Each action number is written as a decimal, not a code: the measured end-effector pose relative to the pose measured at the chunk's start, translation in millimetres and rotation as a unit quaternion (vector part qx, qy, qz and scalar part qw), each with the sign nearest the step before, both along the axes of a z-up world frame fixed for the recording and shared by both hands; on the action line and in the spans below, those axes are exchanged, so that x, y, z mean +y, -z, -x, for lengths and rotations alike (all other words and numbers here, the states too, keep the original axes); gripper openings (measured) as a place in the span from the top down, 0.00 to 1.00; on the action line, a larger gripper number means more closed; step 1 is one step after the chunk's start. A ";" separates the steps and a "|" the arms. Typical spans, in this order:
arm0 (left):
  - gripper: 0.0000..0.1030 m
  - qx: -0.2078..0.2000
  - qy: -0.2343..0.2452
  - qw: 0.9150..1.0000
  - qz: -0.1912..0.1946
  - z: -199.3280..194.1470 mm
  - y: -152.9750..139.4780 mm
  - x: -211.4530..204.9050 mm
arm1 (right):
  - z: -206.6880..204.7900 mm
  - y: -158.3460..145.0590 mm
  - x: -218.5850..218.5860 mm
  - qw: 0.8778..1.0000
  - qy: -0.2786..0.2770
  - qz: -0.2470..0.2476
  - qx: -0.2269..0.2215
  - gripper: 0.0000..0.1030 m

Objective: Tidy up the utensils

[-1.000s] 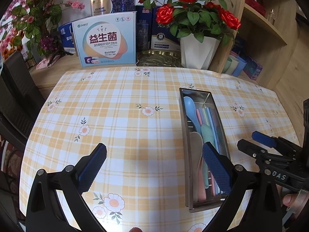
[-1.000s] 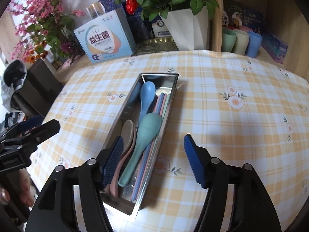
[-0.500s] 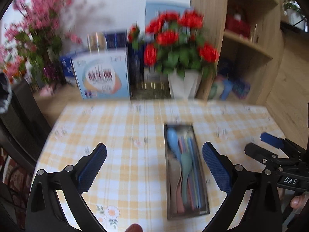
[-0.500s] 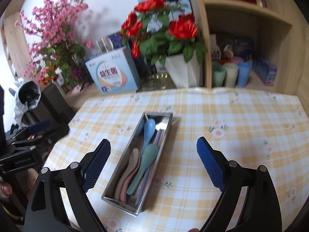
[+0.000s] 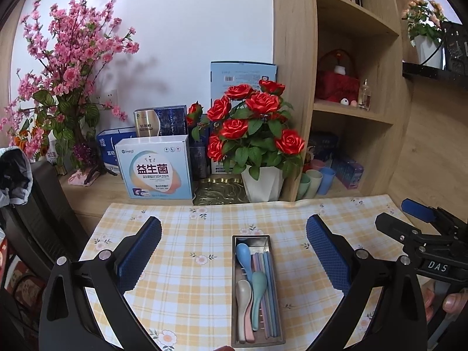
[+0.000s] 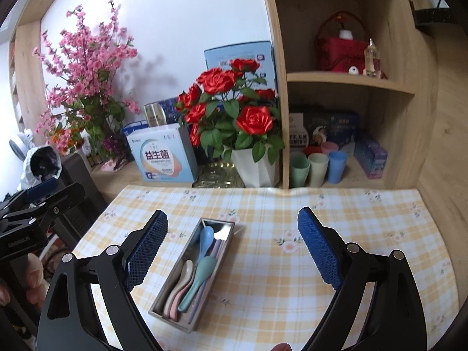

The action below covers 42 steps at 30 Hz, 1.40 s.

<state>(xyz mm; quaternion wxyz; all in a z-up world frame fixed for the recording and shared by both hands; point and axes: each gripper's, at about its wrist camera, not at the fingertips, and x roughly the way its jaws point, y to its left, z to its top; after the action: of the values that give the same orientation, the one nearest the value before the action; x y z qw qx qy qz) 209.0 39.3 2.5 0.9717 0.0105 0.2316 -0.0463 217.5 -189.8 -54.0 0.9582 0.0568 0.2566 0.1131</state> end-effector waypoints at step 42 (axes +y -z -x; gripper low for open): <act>0.06 -0.027 -0.023 0.999 0.017 17.5 -27.6 15.0 | 14.3 -39.3 -11.0 0.997 0.040 0.014 -0.062 0.15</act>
<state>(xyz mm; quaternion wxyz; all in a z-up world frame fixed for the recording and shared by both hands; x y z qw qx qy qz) 191.6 54.3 30.1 0.9784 -0.0103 0.2048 -0.0275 203.2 -200.8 -14.6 0.9767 0.0464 0.1956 0.0748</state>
